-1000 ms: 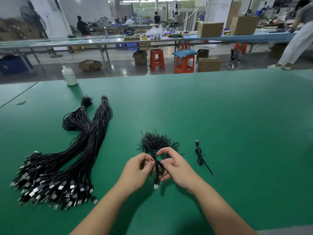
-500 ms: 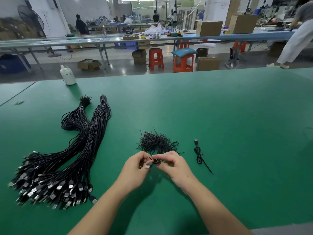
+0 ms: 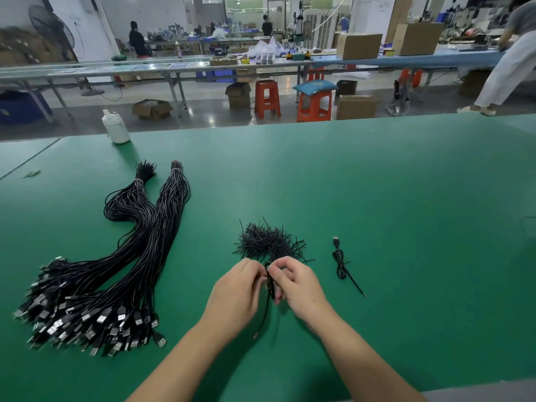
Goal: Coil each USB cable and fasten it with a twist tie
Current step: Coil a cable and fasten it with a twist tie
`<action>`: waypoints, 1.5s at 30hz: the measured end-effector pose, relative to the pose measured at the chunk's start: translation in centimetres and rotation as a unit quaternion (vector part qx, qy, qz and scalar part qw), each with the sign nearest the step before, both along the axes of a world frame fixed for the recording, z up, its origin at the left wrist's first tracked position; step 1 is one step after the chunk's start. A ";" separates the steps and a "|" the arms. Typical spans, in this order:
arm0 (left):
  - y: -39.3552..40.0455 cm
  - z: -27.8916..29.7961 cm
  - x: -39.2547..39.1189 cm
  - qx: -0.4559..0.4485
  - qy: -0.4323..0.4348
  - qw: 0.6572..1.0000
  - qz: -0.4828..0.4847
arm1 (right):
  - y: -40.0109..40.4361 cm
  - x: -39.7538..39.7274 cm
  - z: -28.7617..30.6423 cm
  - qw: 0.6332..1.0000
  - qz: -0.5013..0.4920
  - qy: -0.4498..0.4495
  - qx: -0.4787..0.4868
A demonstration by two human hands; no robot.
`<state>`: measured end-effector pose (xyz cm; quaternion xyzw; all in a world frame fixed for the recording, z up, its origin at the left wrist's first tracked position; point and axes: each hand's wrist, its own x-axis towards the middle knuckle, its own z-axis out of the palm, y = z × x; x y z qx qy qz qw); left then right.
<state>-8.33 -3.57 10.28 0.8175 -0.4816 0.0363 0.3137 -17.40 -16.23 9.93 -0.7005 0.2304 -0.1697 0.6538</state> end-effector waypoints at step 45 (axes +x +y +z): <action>0.0 0.3 0.0 -0.031 0.121 0.992 0.018 | -1.3 -0.1 -0.7 0.999 0.028 0.020 0.037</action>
